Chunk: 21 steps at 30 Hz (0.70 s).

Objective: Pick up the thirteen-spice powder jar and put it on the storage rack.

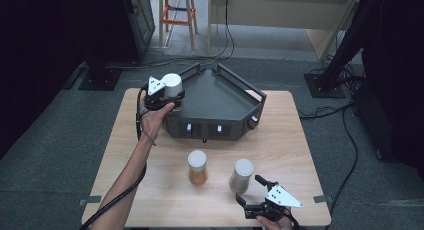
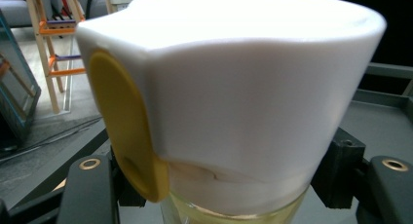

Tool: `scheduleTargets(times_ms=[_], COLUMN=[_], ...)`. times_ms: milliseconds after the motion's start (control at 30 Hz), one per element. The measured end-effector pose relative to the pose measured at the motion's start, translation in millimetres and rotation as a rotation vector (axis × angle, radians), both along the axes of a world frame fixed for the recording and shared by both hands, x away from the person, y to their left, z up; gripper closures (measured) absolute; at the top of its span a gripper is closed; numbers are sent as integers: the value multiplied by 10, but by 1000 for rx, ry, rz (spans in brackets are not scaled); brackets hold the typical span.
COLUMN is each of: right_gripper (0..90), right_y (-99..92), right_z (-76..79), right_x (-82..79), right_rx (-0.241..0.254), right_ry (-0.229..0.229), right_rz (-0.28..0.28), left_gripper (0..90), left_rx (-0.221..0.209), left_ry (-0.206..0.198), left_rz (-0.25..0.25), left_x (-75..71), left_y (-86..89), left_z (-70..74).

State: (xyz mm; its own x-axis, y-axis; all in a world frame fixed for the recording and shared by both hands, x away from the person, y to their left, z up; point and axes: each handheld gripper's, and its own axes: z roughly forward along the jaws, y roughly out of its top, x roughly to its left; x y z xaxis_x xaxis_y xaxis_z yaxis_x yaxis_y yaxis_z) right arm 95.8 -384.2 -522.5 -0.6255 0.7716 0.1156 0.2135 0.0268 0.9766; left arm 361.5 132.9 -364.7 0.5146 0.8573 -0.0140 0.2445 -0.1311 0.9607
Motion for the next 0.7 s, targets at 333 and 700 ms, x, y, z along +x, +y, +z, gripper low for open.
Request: scheduleTargets(times_ms=[333, 700], right_gripper=[14, 14], right_y=[-4, -9], right_z=[-1, -3], right_x=[2, 5], right_rx=[2, 3], right_ry=[1, 0], right_rz=[3, 8], left_gripper=[304, 303], left_rx=[-4, 9], left_ry=[4, 24], left_rz=[13, 20], left_x=[47, 85], left_y=[-53, -84], left_z=[-66, -164])
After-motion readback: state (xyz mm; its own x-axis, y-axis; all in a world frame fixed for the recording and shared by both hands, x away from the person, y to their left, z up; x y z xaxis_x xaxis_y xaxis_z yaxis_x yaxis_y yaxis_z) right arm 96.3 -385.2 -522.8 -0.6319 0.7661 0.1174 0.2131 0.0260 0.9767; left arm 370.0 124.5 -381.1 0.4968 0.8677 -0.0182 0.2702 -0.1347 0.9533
